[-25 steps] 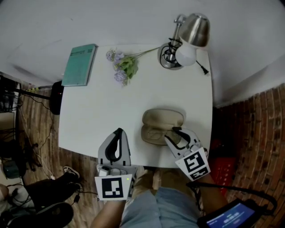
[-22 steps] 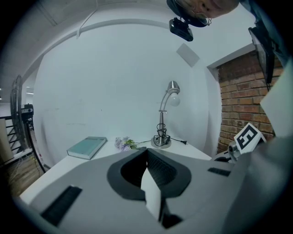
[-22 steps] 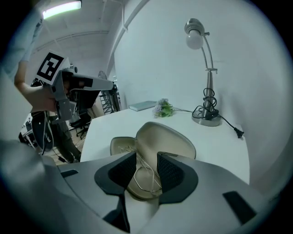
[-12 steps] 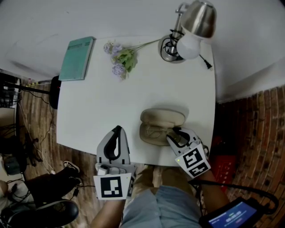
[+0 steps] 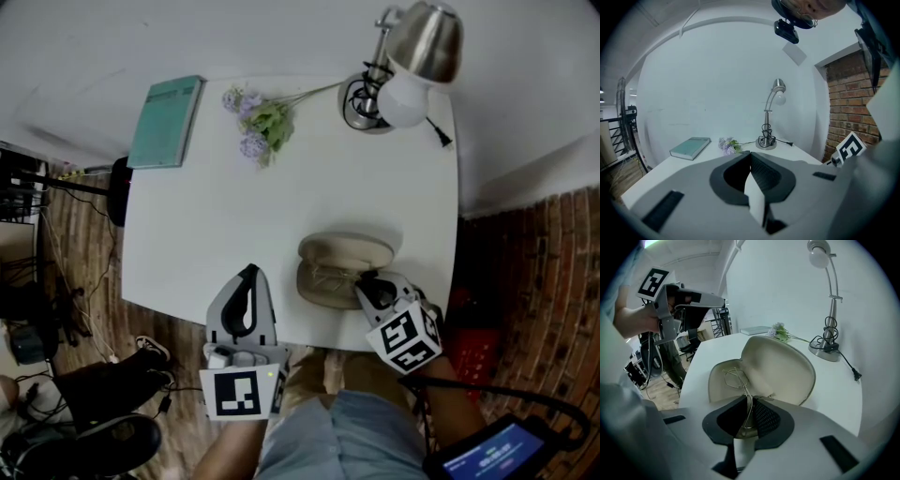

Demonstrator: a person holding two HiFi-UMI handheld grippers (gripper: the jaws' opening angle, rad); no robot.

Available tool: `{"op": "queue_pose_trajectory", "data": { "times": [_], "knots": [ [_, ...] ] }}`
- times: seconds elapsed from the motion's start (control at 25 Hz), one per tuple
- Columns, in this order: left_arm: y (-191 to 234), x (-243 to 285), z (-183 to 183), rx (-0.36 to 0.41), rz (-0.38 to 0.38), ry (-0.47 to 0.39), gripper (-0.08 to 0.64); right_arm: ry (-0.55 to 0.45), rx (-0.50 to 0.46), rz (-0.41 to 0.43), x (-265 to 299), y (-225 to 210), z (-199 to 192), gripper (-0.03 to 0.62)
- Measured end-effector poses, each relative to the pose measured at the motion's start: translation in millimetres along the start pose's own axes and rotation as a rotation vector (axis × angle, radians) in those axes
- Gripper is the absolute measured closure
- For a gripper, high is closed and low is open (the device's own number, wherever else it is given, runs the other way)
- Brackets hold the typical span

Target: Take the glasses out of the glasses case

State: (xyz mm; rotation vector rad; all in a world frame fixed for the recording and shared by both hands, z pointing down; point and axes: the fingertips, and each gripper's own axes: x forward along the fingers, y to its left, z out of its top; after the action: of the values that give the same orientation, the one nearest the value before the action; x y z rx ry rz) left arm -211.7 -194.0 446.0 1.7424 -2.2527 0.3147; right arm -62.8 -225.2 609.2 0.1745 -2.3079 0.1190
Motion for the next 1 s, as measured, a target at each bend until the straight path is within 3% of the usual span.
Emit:
{"op": "queue_pose_trajectory", "data": {
  "times": [1.0],
  "knots": [
    [5.4,1.6,20.4,-0.001,-0.005,-0.044,0.554,-0.097,-0.02,-0.072,-9.5,-19.7,31.5,0.551]
  ]
}}
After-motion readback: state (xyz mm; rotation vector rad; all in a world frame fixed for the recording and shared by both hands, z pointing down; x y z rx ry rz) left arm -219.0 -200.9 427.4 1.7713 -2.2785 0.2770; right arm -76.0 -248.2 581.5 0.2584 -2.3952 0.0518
